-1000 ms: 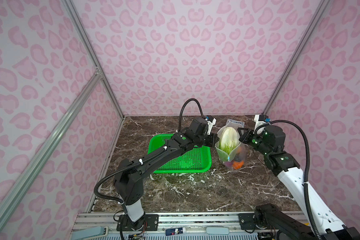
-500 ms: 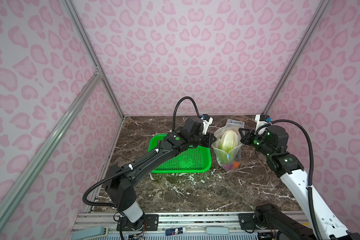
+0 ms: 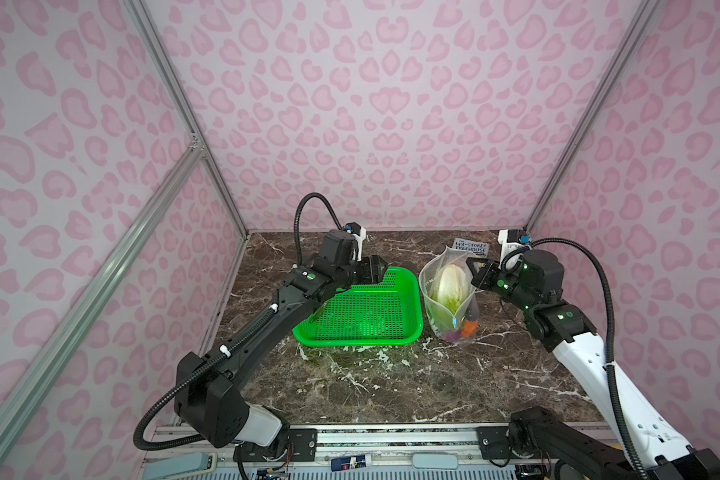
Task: Place the food in the zip-top bag and seal the zipper
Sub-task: 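Lower the left gripper into the basket and grasp the green pepper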
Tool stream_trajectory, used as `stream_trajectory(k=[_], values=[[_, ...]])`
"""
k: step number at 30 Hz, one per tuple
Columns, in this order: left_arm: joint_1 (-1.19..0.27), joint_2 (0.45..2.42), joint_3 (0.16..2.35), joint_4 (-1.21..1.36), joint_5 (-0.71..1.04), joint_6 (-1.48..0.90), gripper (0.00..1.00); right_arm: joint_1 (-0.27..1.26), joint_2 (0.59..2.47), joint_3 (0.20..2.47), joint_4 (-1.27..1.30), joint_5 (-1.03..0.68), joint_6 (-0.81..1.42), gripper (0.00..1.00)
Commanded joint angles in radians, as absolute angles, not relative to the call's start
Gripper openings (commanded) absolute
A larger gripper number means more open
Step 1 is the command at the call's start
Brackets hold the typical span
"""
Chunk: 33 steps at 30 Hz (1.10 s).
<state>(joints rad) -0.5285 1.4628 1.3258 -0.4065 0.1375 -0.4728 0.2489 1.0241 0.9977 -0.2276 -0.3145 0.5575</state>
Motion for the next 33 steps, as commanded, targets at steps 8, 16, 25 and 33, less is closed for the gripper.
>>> stream_trajectory(k=[8, 16, 25, 33], values=[[-0.411, 1.541, 1.284, -0.588, -0.076, -0.276, 0.68, 0.252, 1.017, 0.976, -0.176, -0.307, 0.559, 0.00], [-0.389, 1.651, 1.285, -0.646, -0.258, -0.265, 0.67, 0.251, 1.011, 0.964, -0.172, -0.308, 0.558, 0.00], [-0.325, 1.782, 1.303, -0.627, -0.192, -0.293, 0.67, 0.251, 1.006, 0.951, -0.175, -0.306, 0.557, 0.00], [-0.307, 1.858, 1.304, -0.605, -0.161, -0.285, 0.66, 0.252, 1.012, 0.959, -0.180, -0.307, 0.563, 0.00]])
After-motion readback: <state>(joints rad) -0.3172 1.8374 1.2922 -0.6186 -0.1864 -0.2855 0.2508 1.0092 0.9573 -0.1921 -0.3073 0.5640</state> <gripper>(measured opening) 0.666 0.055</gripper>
